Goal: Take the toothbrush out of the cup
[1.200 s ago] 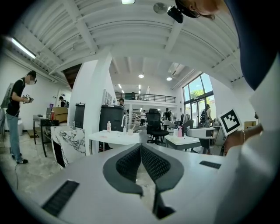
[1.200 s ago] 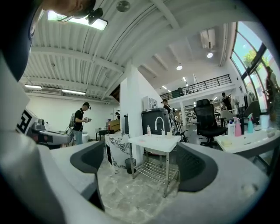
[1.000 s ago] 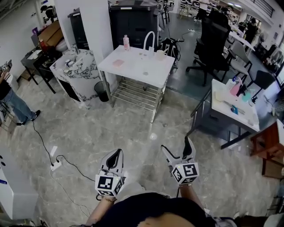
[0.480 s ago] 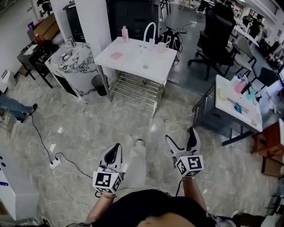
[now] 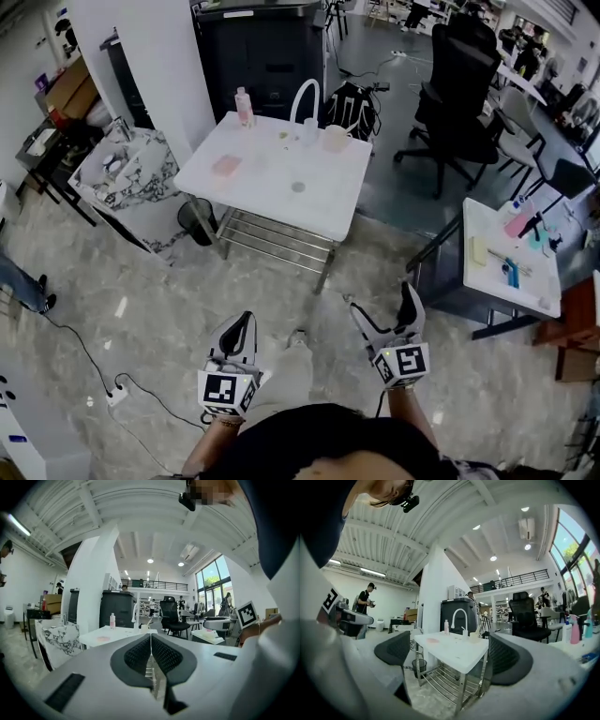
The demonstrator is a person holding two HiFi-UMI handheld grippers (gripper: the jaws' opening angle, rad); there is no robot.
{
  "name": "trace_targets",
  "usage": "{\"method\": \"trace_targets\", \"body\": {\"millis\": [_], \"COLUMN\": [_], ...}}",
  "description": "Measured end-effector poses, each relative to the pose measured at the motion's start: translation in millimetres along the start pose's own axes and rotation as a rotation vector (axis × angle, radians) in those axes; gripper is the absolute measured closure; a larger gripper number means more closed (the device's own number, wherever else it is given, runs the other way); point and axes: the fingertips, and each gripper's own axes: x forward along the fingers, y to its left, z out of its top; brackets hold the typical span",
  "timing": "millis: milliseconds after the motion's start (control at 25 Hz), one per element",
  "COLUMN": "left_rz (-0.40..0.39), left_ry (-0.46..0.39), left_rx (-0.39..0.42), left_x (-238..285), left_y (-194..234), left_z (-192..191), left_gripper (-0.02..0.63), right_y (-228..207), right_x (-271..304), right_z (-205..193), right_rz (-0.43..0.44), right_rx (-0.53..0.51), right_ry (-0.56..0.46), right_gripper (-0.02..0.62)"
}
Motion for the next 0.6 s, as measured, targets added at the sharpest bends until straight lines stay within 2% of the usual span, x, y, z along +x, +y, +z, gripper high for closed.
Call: {"method": "trace_targets", "body": {"millis": [80, 280, 600], "left_rz": [0.002, -0.016, -0.009], "left_ry": [-0.005, -0.045, -0.022], "left_rx": [0.007, 0.022, -0.003], "left_x": [41, 122, 171], "left_y": [20, 49, 69], "left_z": [8, 38, 42], "left_gripper": [0.601, 0.601, 0.601], "right_y": [-18, -54, -92], "right_x": [36, 111, 167], "right_z": [0, 4, 11], "right_rz": [-0.016, -0.036, -0.096], "right_rx": [0.033, 0.037, 0.058], "right_ry": [0.006, 0.02, 0.019], "right_gripper": [0.081, 0.081, 0.081]}}
